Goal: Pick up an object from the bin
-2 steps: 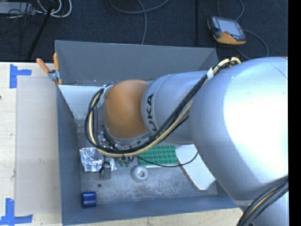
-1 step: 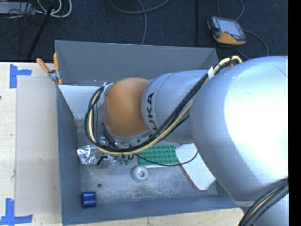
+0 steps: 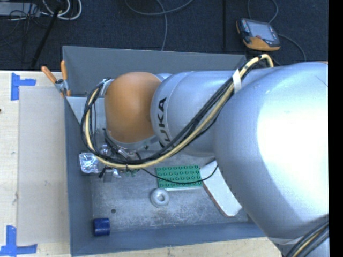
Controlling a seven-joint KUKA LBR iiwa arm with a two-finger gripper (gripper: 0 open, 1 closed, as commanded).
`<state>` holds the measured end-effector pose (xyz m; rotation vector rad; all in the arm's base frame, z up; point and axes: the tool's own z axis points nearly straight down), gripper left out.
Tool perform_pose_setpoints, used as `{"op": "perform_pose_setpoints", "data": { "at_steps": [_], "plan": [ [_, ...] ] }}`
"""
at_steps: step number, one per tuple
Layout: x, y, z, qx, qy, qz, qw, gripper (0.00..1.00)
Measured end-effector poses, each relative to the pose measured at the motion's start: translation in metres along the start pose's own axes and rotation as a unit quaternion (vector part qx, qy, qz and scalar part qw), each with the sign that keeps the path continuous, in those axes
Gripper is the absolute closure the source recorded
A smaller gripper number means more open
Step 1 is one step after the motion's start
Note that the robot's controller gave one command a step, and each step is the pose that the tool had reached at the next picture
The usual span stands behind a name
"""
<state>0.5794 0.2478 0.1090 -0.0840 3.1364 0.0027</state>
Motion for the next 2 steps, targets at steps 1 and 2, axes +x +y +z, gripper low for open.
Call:
{"op": "perform_pose_setpoints", "data": {
  "at_steps": [1,2],
  "plan": [
    [0.044,-0.007,-0.025,0.001,0.0037,-0.008,1.0000,1.00],
    [0.032,-0.011,-0.043,0.001,0.0021,0.047,0.9989,1.00]
  ]
}}
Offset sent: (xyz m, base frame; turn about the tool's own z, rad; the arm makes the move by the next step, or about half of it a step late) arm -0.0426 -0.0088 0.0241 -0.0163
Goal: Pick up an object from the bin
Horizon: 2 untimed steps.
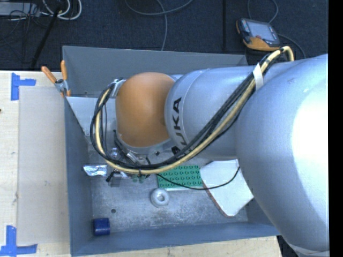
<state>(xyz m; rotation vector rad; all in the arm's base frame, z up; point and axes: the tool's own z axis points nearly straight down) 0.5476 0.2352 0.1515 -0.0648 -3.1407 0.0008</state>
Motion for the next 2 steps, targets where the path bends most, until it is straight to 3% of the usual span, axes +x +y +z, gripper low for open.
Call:
{"op": "perform_pose_setpoints", "data": {
  "at_steps": [1,2],
  "plan": [
    [0.003,-0.010,-0.026,-0.001,-0.0010,0.000,1.0000,1.00],
    [-0.023,0.014,-0.028,-0.001,-0.0013,0.002,1.0000,1.00]
  ]
}}
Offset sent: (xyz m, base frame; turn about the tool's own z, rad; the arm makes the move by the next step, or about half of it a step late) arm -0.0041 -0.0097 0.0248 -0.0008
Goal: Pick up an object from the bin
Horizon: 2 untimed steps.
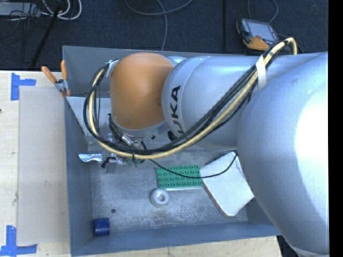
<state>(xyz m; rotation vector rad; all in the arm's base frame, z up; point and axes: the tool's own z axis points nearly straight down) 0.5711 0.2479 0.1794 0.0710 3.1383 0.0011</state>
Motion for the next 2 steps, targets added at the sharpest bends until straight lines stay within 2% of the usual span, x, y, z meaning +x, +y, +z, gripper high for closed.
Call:
{"op": "perform_pose_setpoints", "data": {
  "at_steps": [1,2],
  "plan": [
    [0.019,-0.009,0.032,0.002,0.0042,0.004,1.0000,1.00],
    [0.025,-0.013,-0.033,-0.001,-0.0012,-0.003,1.0000,1.00]
  ]
}}
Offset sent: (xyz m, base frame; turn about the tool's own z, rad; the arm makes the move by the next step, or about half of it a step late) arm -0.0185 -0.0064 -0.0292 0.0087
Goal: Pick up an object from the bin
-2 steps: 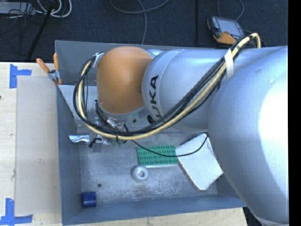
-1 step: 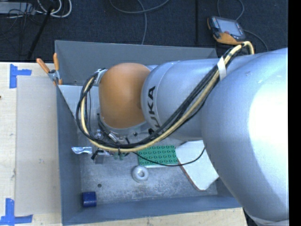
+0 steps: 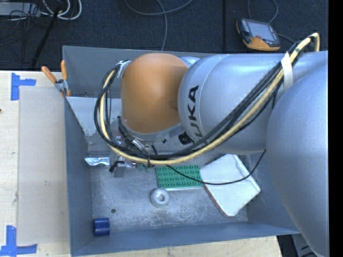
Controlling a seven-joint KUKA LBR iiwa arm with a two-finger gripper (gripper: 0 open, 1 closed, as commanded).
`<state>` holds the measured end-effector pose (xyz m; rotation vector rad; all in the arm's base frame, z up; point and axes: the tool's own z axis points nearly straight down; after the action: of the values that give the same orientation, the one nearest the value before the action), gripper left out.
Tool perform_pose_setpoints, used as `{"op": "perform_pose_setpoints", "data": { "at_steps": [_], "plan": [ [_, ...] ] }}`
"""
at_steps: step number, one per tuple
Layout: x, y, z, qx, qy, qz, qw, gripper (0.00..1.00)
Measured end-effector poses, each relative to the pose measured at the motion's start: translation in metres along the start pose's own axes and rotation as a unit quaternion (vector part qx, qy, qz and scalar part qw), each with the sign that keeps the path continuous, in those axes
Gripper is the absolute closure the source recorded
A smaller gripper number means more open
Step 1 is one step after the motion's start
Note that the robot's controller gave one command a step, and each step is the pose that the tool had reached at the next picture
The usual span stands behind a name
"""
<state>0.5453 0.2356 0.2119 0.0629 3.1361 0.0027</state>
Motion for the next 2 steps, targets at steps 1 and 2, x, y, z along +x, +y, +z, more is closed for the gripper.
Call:
{"op": "perform_pose_setpoints", "data": {
  "at_steps": [1,2],
  "plan": [
    [-0.054,-0.006,0.044,0.002,0.0027,0.000,1.0000,1.00],
    [-0.061,-0.025,0.027,0.001,0.0010,0.003,1.0000,1.00]
  ]
}}
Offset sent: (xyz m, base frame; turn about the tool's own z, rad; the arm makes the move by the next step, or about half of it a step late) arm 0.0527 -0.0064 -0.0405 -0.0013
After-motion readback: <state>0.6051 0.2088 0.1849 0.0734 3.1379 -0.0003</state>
